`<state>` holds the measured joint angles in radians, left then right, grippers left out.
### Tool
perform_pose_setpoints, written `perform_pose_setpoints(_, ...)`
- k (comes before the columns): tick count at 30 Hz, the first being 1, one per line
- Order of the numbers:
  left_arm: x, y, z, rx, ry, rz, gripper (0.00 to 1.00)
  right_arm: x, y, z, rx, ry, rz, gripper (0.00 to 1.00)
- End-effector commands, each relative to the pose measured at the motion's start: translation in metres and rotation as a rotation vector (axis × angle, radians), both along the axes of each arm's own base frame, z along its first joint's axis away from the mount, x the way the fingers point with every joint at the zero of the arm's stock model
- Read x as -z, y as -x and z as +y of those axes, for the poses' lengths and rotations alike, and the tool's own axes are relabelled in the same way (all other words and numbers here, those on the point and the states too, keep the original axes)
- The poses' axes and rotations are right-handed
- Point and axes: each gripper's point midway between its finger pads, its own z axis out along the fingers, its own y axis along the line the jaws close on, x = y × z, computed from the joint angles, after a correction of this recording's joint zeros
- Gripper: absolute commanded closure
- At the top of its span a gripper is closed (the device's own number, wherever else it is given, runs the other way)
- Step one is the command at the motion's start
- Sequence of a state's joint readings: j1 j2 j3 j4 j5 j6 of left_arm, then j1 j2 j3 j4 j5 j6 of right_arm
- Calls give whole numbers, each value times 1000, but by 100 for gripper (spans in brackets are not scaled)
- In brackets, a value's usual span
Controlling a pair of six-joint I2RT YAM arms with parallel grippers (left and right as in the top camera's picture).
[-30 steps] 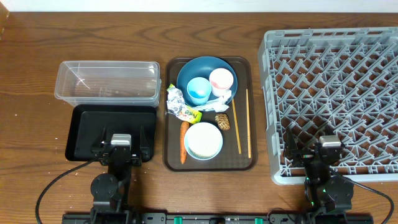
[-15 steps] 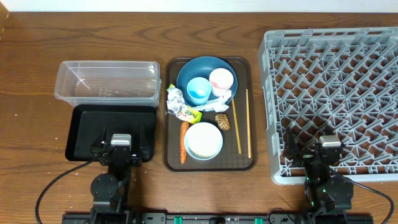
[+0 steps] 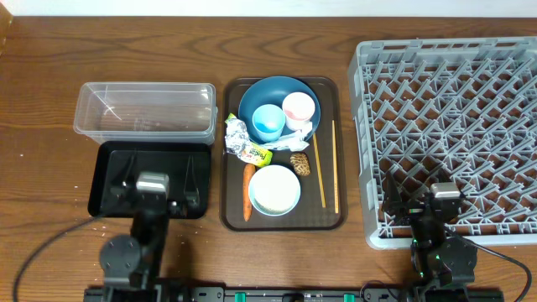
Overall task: Sort waste into correct bins and load items into the dishwasher rack
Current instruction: 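Reach the left gripper to the white tissue on the brown tray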
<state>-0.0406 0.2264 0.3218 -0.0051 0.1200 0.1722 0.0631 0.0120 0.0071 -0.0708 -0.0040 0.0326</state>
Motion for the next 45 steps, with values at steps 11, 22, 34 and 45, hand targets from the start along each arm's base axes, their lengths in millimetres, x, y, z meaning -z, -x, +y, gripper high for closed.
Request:
perform_pose_setpoints(11, -34, -88, -59, 241, 36, 581, 2, 1, 0, -7, 25, 12, 0, 1)
perform_pose_setpoints(22, 49, -115, -122, 368, -12, 910, 2, 1, 0, -7, 25, 12, 0, 1)
perform_pose_setpoints(34, 104, -91, -150, 426, -1, 1131, 2, 1, 0, -7, 25, 12, 0, 1)
perform_pose_setpoints(45, 158, -73, -184, 451, -174, 1250, 8, 1, 0, -7, 25, 12, 0, 1)
